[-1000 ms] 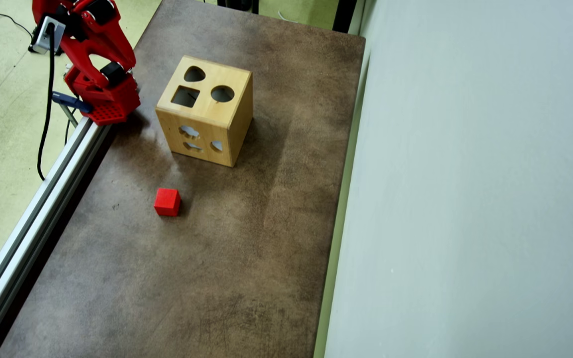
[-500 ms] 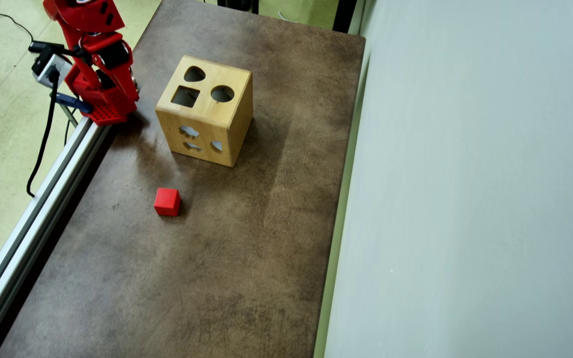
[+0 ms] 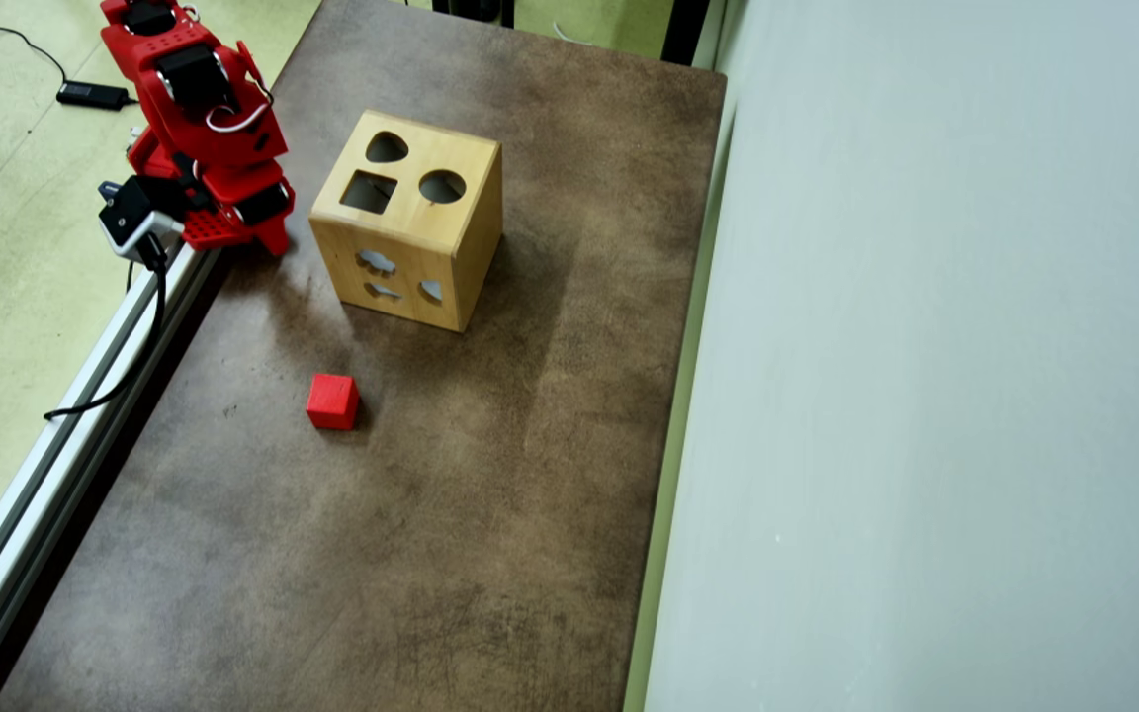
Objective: Pick and place the red cube on the square hole
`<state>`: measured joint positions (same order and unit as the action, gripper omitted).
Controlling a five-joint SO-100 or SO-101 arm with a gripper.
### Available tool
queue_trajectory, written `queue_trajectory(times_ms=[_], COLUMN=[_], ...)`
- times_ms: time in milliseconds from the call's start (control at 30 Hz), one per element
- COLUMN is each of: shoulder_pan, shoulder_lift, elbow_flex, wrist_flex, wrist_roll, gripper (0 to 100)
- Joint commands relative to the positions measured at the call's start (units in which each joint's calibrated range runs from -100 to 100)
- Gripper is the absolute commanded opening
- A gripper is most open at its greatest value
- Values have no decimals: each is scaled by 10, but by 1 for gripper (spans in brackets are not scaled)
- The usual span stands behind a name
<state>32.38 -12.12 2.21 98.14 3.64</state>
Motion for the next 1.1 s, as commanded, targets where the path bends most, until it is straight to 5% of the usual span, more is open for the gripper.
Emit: queue_trajectory(times_ms=[0, 400, 633, 1067], shoulder_pan=[-5, -6, 2, 2], shoulder_lift=[3, 4, 6, 89], elbow_flex=[-19, -19, -19, -19], wrist_flex=[-4, -9, -135, -167], wrist_roll=[4, 99, 155, 165], gripper=[2, 2, 2, 2])
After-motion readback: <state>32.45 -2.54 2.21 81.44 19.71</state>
